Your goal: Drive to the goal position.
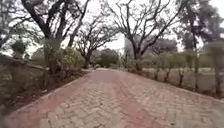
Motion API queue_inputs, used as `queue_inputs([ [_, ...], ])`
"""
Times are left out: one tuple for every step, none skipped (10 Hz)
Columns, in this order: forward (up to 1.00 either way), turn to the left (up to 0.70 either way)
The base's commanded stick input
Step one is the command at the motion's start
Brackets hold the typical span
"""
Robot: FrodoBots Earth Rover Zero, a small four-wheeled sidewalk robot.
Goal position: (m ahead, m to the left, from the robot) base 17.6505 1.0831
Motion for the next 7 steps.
queue_inputs([
  [0.70, 0.00],
  [0.70, 0.00],
  [0.70, 0.00],
  [0.70, 0.00],
  [0.70, 0.00],
  [0.70, 0.00],
  [0.70, 0.00],
])
